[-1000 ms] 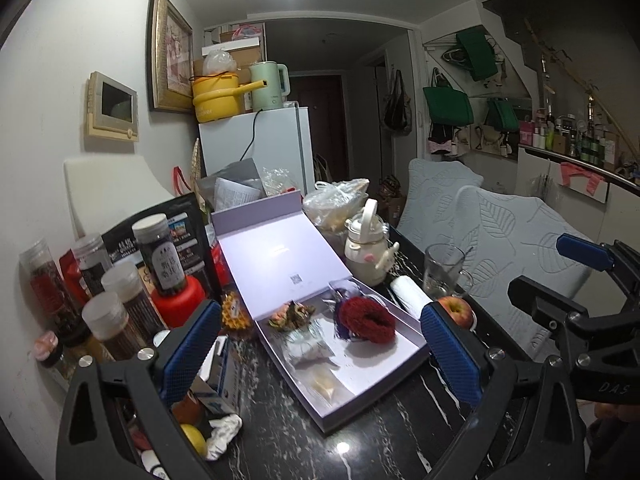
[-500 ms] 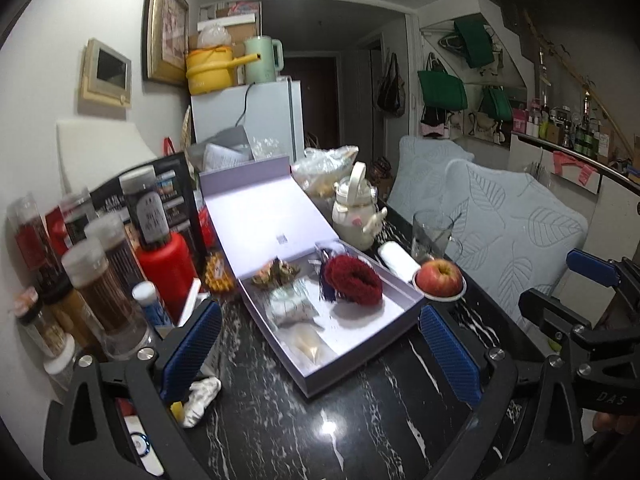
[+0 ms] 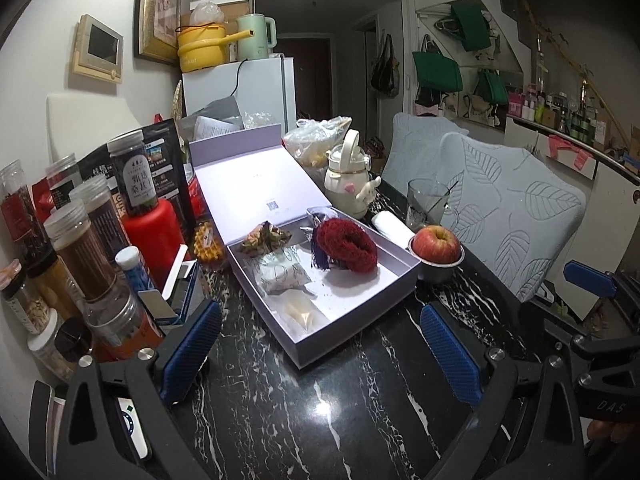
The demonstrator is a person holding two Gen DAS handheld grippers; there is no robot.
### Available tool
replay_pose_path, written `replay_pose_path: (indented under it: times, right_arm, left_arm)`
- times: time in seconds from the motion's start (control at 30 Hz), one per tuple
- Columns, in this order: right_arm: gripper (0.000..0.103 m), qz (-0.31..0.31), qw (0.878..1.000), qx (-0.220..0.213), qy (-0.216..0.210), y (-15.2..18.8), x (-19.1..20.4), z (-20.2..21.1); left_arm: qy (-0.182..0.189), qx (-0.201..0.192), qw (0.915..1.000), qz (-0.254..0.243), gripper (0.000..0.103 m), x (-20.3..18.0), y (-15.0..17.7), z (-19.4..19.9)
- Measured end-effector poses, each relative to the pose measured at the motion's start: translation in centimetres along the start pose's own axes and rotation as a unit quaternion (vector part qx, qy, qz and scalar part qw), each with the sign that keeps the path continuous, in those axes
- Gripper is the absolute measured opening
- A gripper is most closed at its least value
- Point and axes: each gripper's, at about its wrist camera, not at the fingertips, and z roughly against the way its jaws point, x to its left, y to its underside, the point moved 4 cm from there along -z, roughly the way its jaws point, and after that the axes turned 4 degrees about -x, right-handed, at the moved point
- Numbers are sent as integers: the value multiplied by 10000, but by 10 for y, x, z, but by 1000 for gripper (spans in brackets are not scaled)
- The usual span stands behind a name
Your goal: Organize soft objects
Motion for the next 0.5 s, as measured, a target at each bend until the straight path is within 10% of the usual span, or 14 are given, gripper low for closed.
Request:
replay_pose_path:
  times: [0.5]
  right_arm:
    - [91, 95, 9999, 58, -17, 3, 3, -2]
  left_arm:
    - [44, 144, 9999, -9, 101, -2, 8, -8]
